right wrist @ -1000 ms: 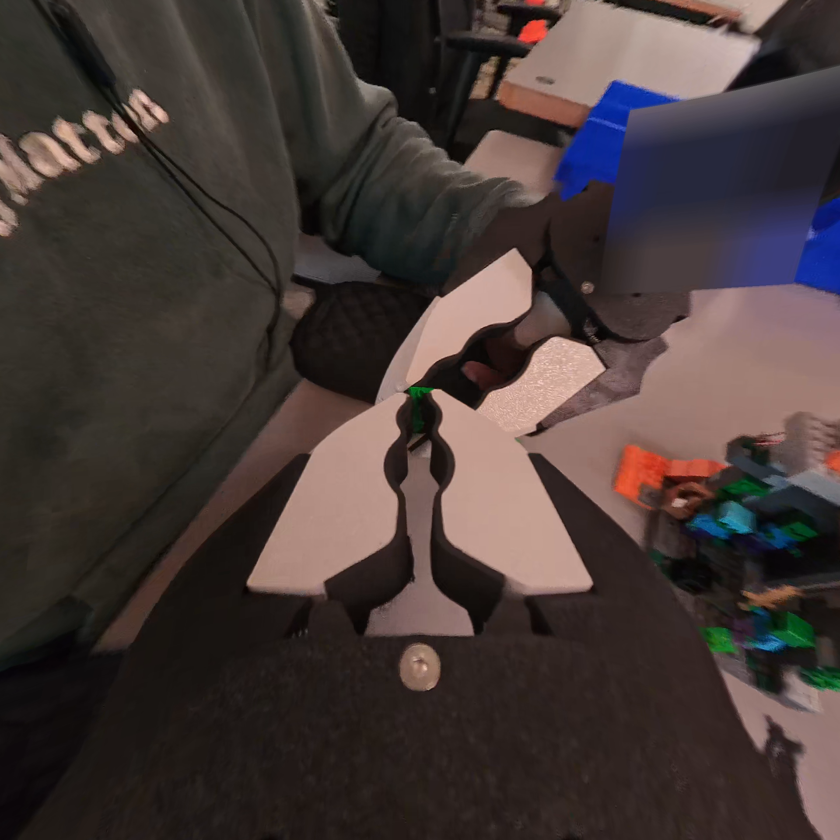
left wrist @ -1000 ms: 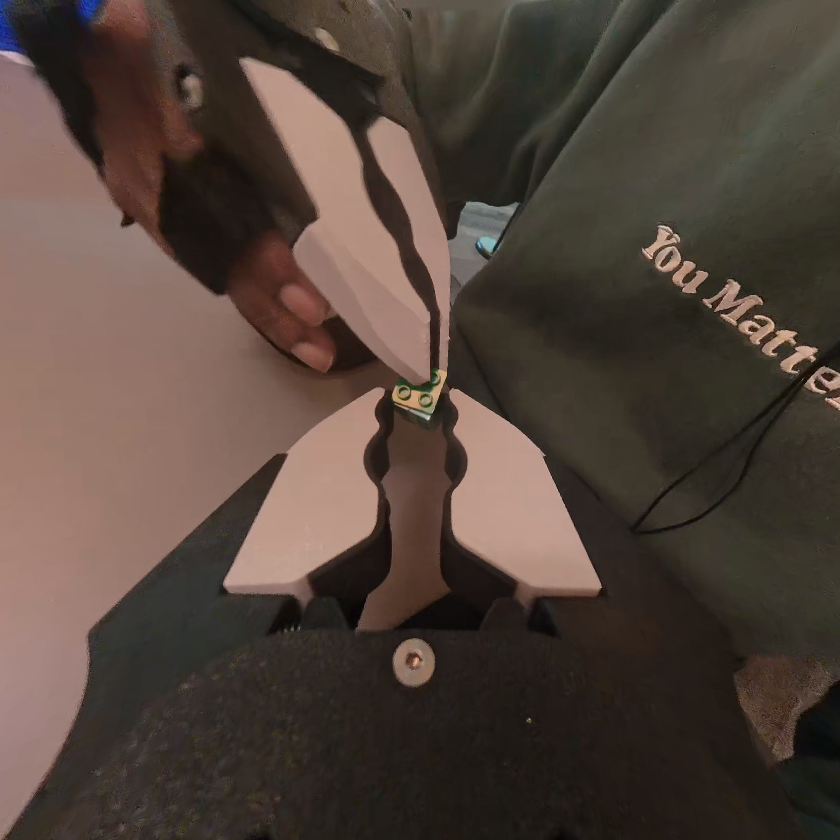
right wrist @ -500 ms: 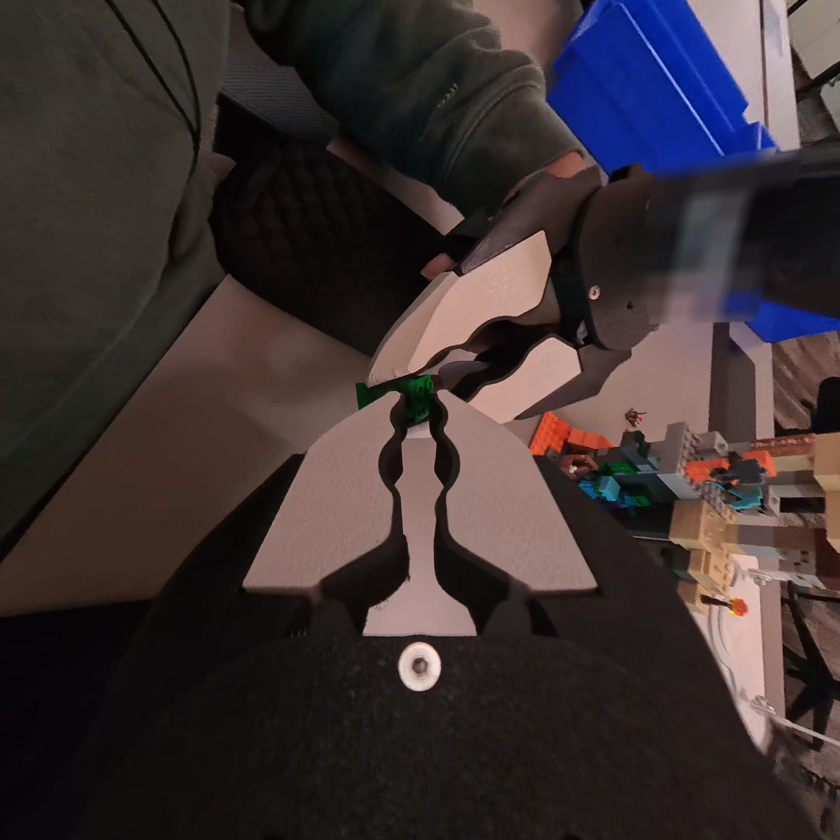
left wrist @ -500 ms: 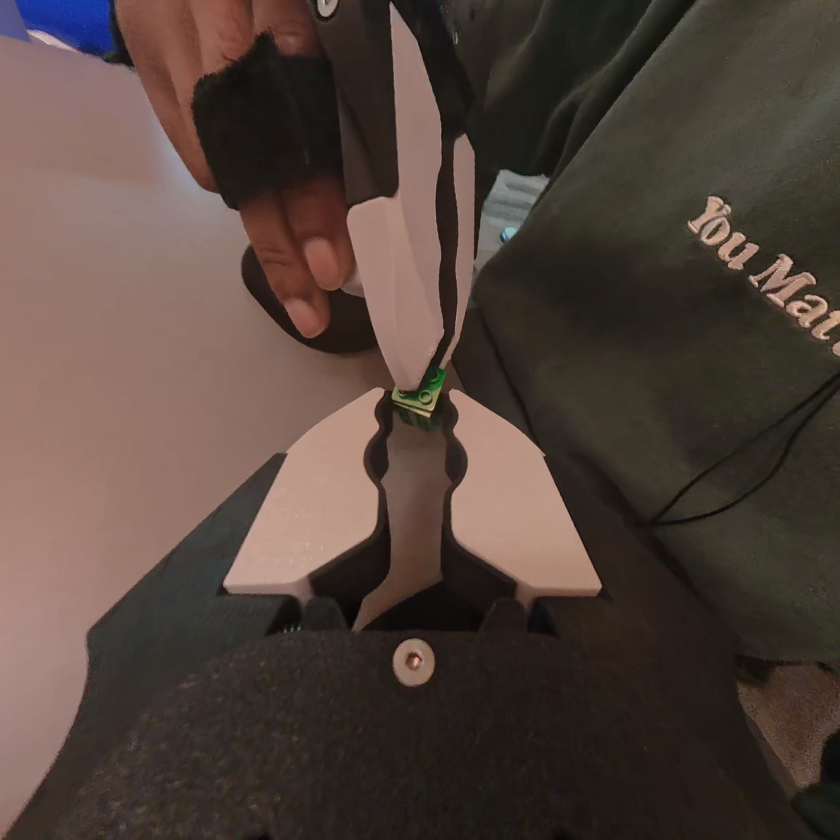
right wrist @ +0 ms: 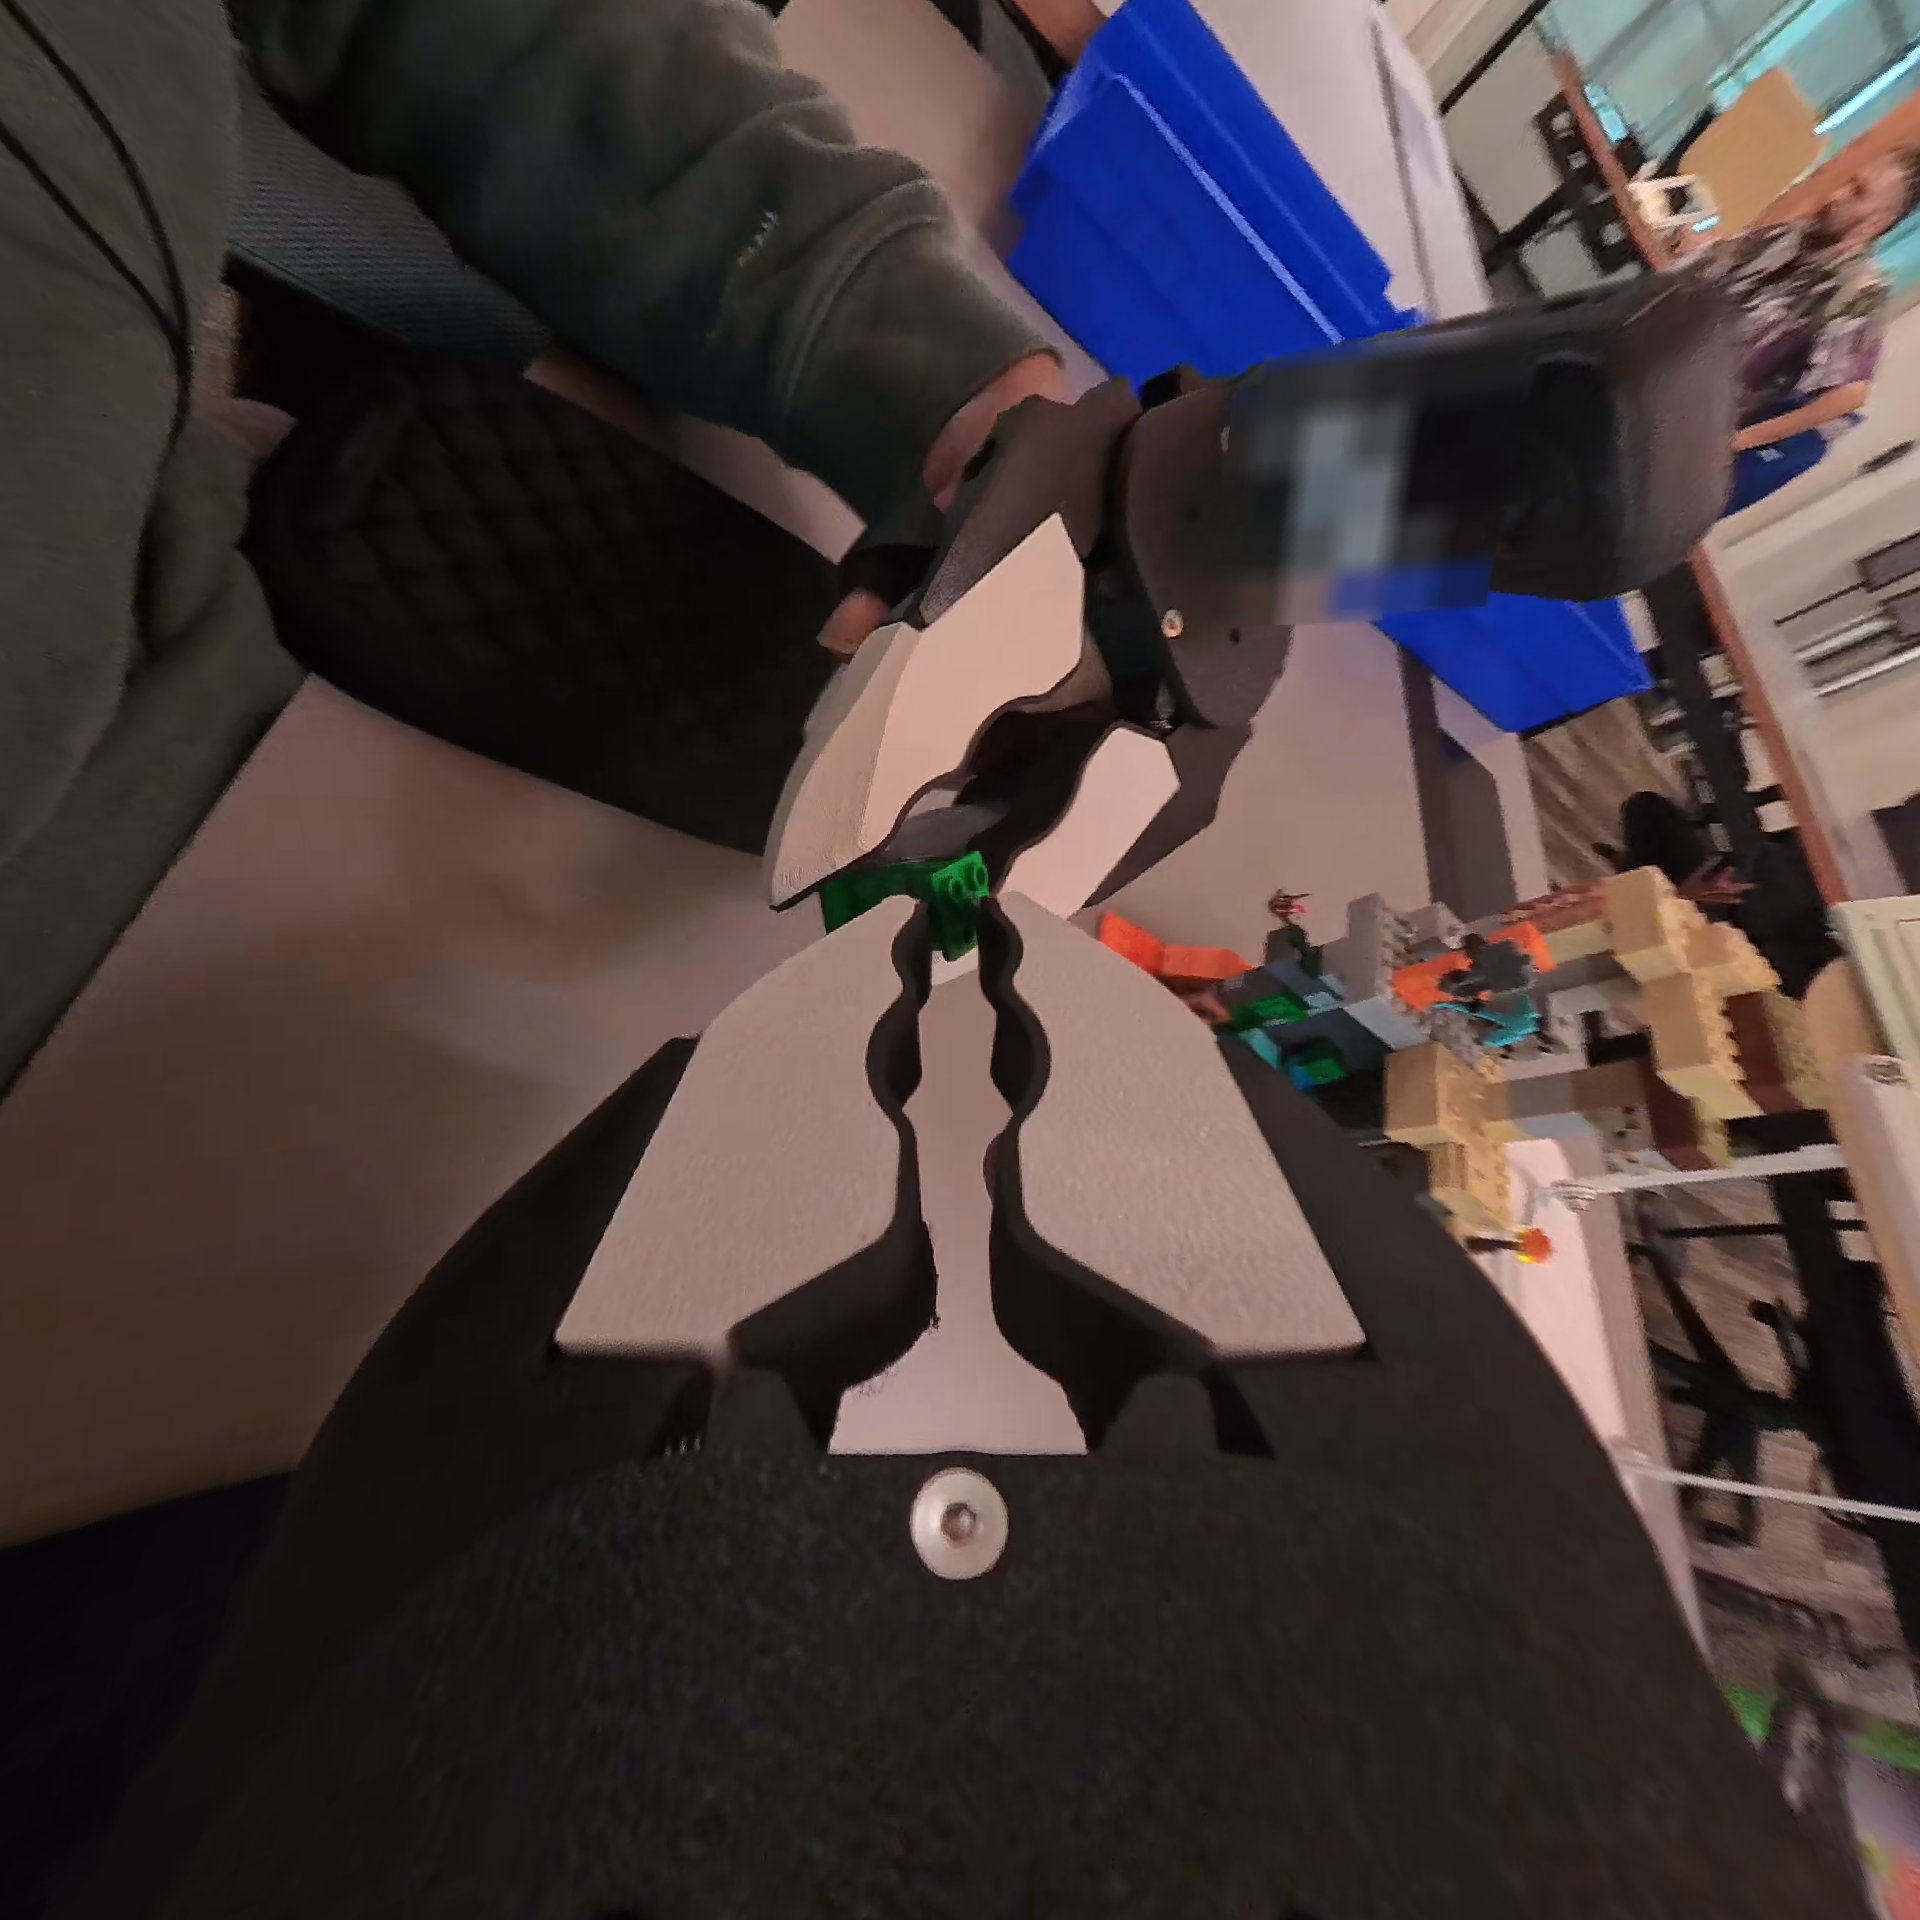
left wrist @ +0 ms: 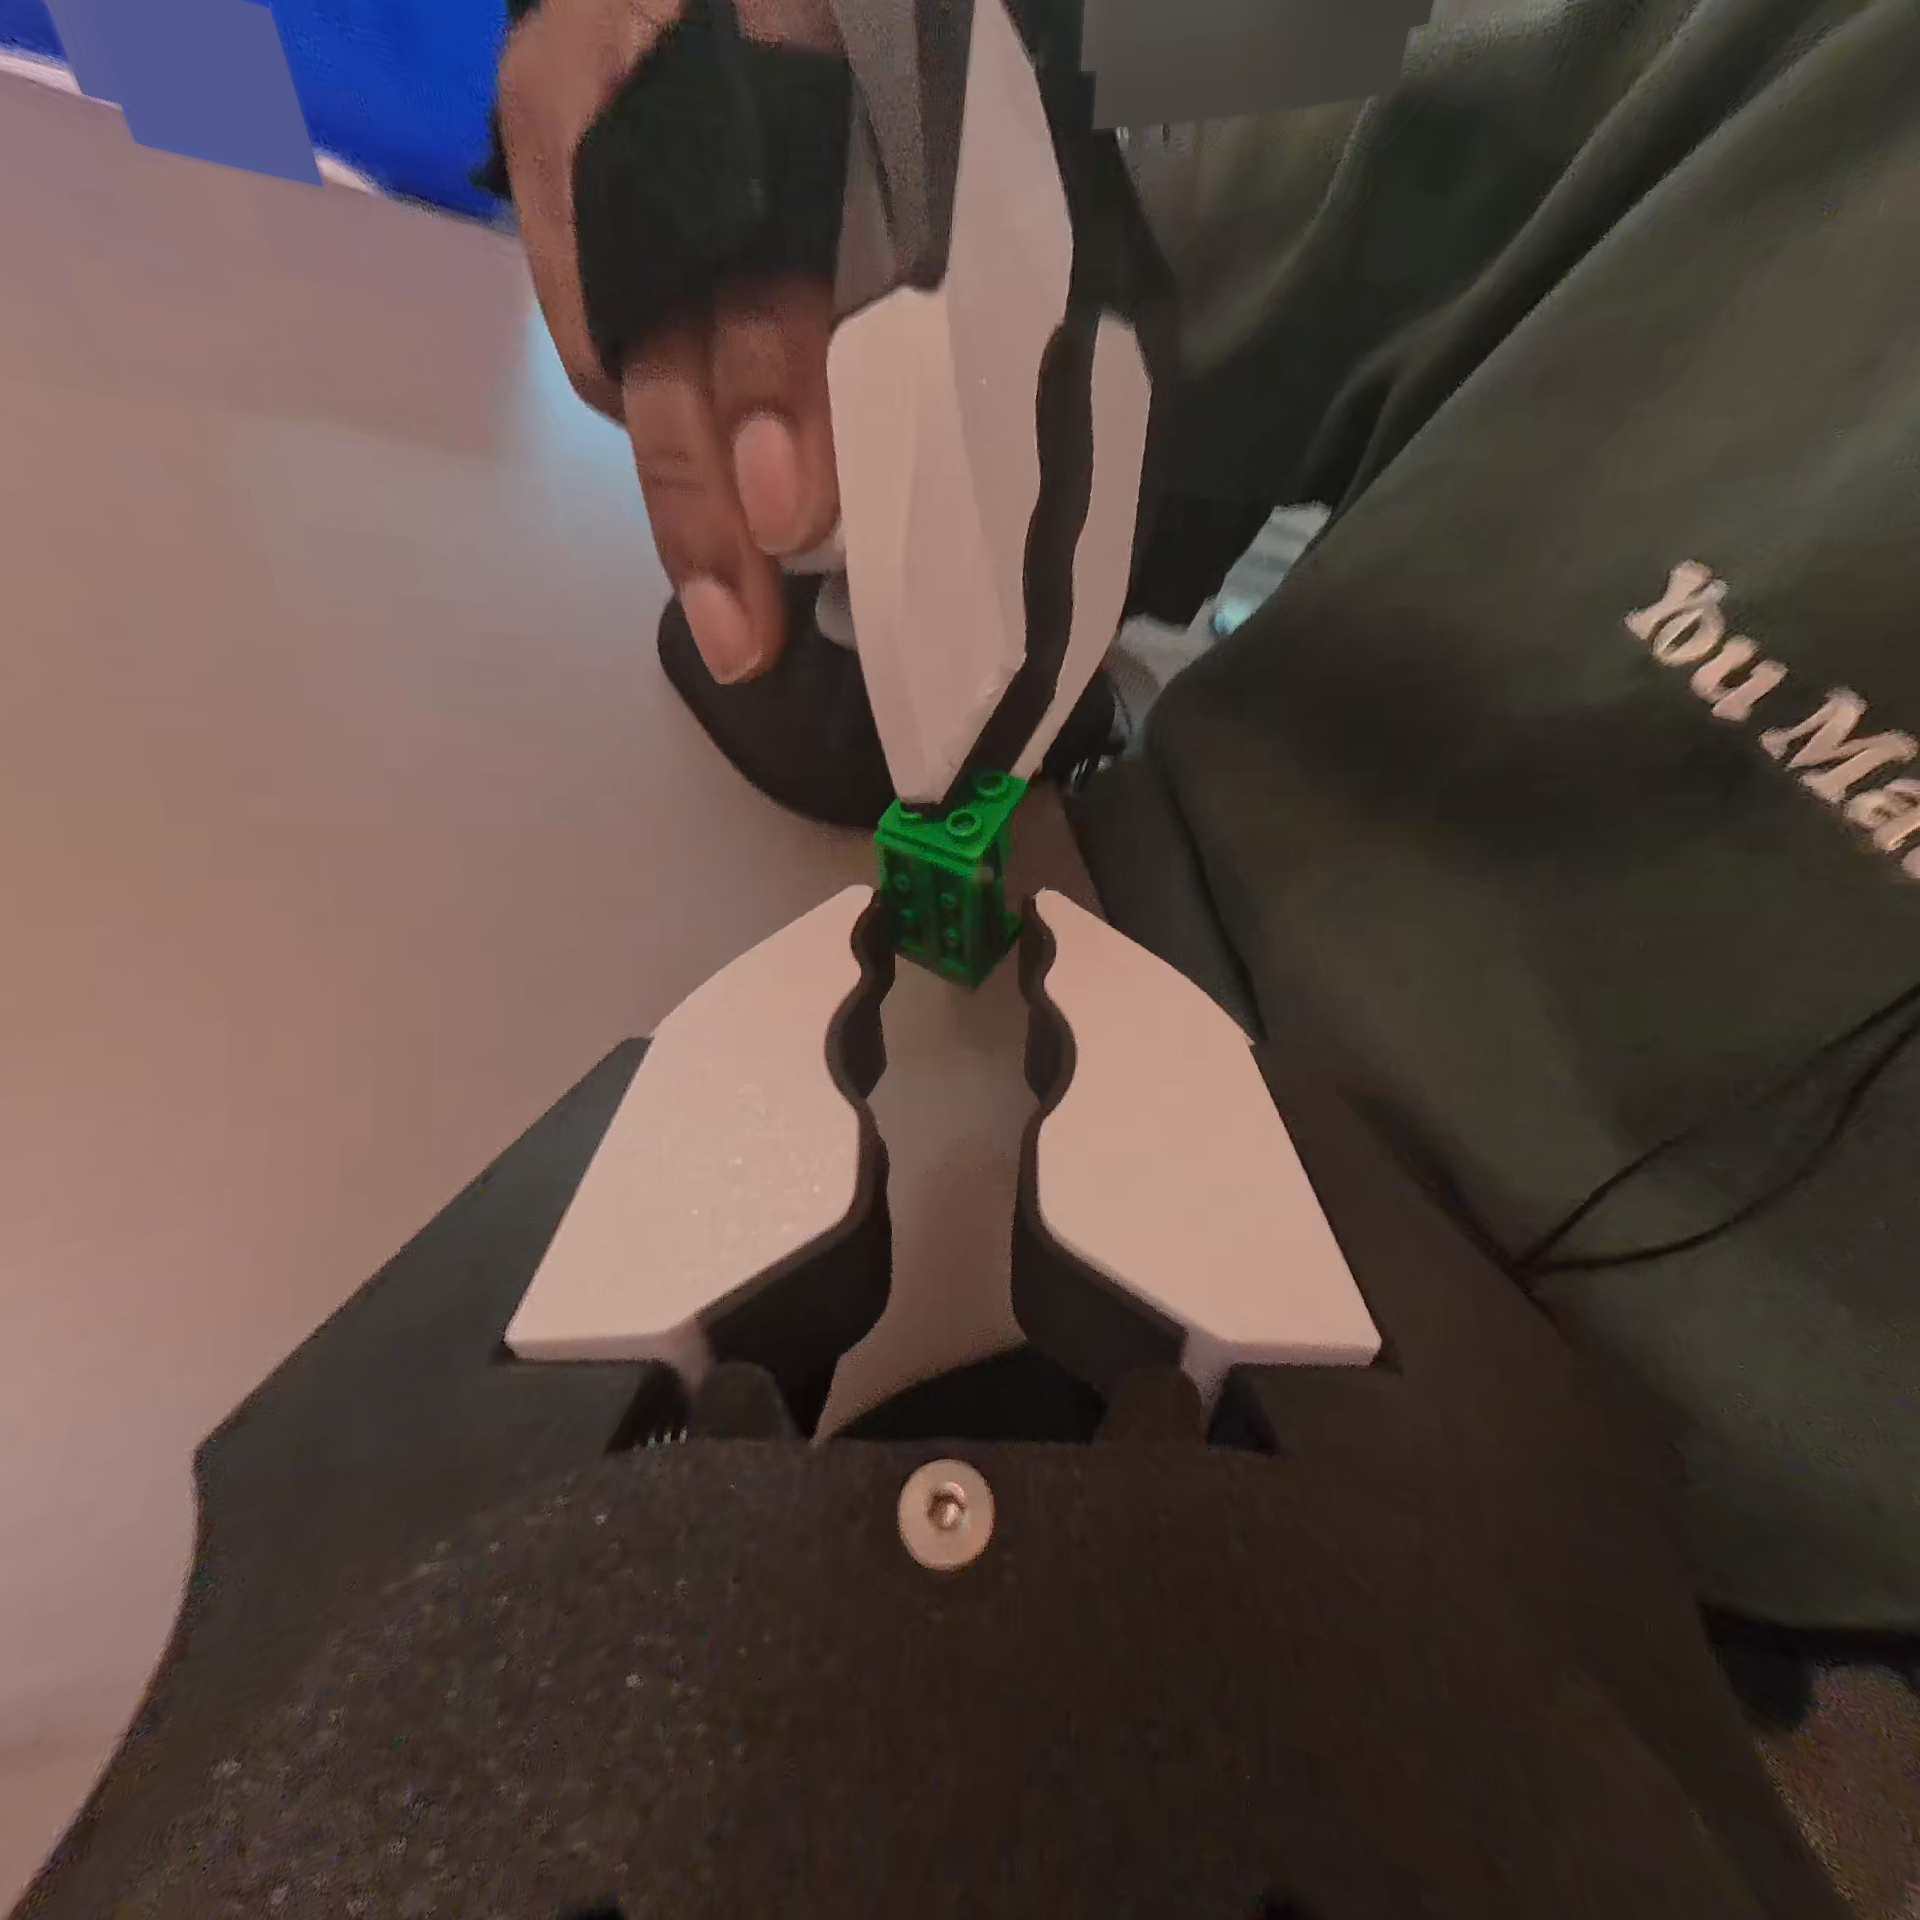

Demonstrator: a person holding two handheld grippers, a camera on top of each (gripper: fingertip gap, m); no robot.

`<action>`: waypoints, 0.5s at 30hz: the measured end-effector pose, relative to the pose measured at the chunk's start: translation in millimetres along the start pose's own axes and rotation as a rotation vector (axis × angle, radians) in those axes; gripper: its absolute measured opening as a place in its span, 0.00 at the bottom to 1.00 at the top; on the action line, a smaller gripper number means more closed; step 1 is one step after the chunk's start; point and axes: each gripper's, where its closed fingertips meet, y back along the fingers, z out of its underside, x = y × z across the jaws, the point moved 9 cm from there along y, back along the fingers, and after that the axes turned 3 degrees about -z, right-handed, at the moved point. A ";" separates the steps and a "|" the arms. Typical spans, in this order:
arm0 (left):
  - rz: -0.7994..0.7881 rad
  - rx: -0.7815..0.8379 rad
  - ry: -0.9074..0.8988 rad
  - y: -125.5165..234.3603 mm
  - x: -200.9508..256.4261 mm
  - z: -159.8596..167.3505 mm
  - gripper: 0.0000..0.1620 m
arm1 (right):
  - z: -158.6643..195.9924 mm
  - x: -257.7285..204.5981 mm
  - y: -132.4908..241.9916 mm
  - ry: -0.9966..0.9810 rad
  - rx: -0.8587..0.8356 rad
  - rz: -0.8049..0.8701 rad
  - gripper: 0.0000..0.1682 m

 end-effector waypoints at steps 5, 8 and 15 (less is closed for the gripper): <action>-0.010 -0.199 -0.077 -6.6 2.5 -2.8 0.14 | 4.0 1.7 1.9 -0.115 0.030 -0.236 0.05; -0.016 -0.247 -0.103 -8.4 3.0 -6.4 0.14 | 12.7 8.7 6.1 -0.225 0.075 -0.305 0.05; -0.146 -0.067 0.002 2.0 -12.3 7.4 0.14 | 103.2 31.0 9.9 -0.311 -0.311 -0.087 0.06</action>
